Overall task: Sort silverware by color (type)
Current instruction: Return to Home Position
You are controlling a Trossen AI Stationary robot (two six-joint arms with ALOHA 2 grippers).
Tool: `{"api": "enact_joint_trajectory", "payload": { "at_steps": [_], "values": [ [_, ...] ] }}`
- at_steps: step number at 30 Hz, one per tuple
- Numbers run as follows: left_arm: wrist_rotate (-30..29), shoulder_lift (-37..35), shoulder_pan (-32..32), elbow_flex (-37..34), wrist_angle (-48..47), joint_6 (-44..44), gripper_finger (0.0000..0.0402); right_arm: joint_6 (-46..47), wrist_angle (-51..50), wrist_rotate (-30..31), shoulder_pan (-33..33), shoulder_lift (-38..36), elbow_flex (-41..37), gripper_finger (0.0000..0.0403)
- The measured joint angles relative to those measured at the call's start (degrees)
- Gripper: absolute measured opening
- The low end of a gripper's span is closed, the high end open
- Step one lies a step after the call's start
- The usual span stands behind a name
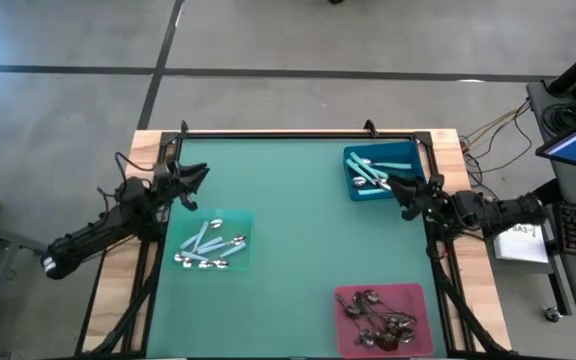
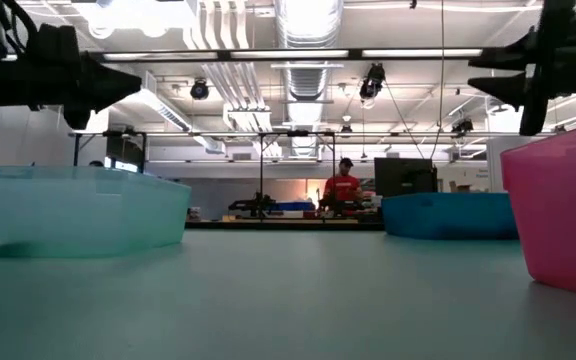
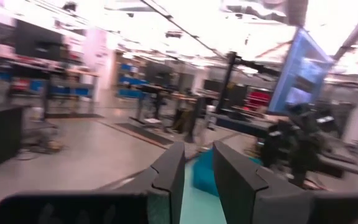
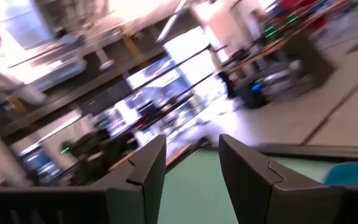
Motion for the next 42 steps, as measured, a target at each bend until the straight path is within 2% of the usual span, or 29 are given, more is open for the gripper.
{"api": "enact_joint_trajectory", "payload": {
  "at_steps": [10, 16, 42],
  "values": [
    [0.0, 0.0, 13.6, 0.0, 0.0, 0.0, 0.0066, 0.0, 0.0, 0.0, -16.2, 0.0, 0.0, 0.0132],
    [0.0, 0.4, 15.9, 0.2, -0.3, 0.0, 0.0066, 0.0, 0.0, 0.0, -21.3, 0.1, 0.0, 0.0139],
    [0.0, 0.5, 15.9, 0.6, -0.3, 0.0, 0.0066, 0.0, 0.0, -0.1, -21.7, 2.3, 0.0, 0.0140]
  ]
}}
